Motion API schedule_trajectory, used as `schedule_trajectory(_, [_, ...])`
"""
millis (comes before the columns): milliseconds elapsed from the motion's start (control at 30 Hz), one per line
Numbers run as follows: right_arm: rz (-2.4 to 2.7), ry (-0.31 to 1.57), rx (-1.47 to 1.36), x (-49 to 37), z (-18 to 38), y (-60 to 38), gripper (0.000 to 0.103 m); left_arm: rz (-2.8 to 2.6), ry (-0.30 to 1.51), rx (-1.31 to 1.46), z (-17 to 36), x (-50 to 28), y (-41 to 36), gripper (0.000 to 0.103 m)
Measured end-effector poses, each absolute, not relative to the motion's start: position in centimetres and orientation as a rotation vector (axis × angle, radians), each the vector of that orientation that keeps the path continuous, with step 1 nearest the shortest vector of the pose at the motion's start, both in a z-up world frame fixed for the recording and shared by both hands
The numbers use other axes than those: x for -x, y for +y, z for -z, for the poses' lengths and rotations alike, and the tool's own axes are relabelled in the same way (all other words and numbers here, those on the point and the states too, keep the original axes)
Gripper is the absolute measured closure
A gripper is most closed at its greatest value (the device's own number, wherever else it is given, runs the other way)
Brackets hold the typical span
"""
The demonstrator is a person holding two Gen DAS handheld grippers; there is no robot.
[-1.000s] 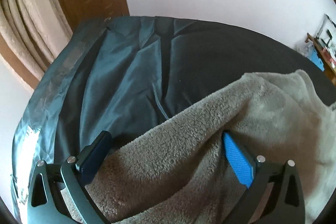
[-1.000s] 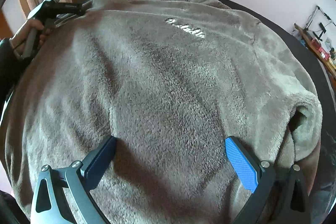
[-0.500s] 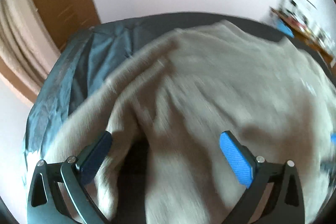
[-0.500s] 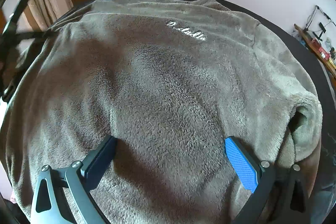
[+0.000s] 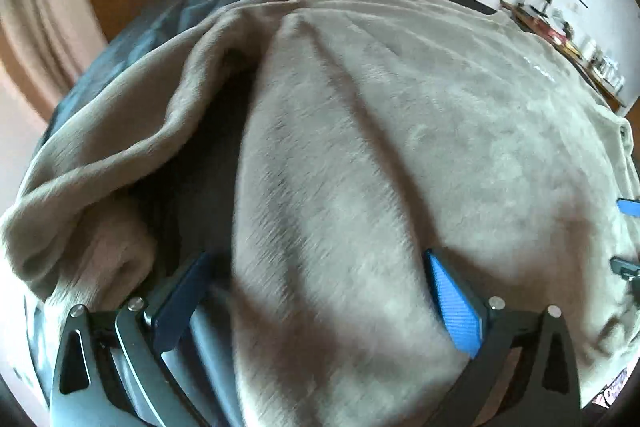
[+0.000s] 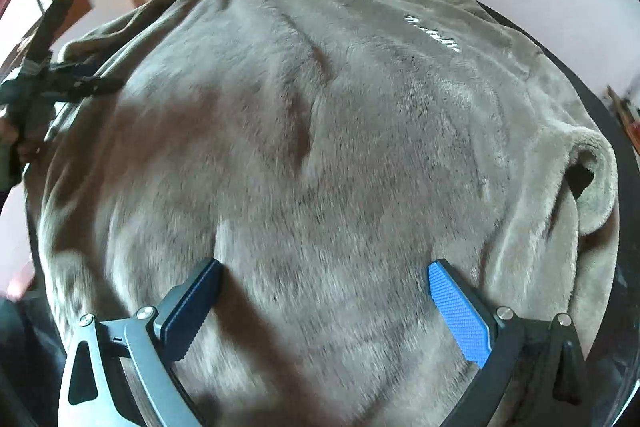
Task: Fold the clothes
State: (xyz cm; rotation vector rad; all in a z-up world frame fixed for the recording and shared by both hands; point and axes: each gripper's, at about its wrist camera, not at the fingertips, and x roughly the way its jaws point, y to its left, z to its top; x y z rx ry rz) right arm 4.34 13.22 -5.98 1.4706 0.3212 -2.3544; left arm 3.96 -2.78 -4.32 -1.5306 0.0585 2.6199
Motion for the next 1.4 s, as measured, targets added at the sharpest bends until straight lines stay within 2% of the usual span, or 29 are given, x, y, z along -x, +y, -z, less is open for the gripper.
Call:
schedule_trajectory(267, [2.43,0.284,-1.416,-3.4,7.0,15.4,0.0,-2.654,0.052,1.554,3.8,-6.8,-3.9,0.0])
schedule_trajectory(367, [2.504,0.245,-1.375,-5.6,6.2,17.3,0.0,-2.667,0.129,1.582,2.9,-6.4,-2.7,0.0])
schedule_trajectory(467, [2.582,0.086,-1.277,-6.9,4.8,19.3,0.0,-2.659,0.177,1.506,0.6,-6.6,-0.4,0.0])
schedule_trajectory(633, [2.722,-0.268,-1.136,-10.5,2.8,25.2,0.0,-2.556,0.105,1.329,-3.7,-6.4,5.3,0.0])
schedule_trajectory(800, [2.869,-0.56,-1.122,-14.2,3.1,31.4,0.0,-2.416,0.093,1.187,-5.9,-5.2,13.4,0.0])
schedule_trajectory(1000, [2.995,-0.534,-1.196,-18.4,3.2,33.3,0.0,-2.378,0.25,1.097,-4.4,-3.7,22.0,0.0])
schedule_trajectory(1100, [3.015,-0.474,-1.21,-19.3,3.4,32.8,0.0,-2.388,0.326,1.101,-2.2,-3.7,23.1,0.0])
schedule_trajectory(1267, [2.98,-0.391,-1.255,-18.7,4.4,30.8,0.002,-2.362,0.297,1.202,1.2,-3.1,22.7,0.0])
schedule_trajectory(1400, [2.934,-0.272,-1.287,-17.2,5.1,28.2,0.015,-2.354,0.2,1.267,2.9,-1.5,21.6,0.0])
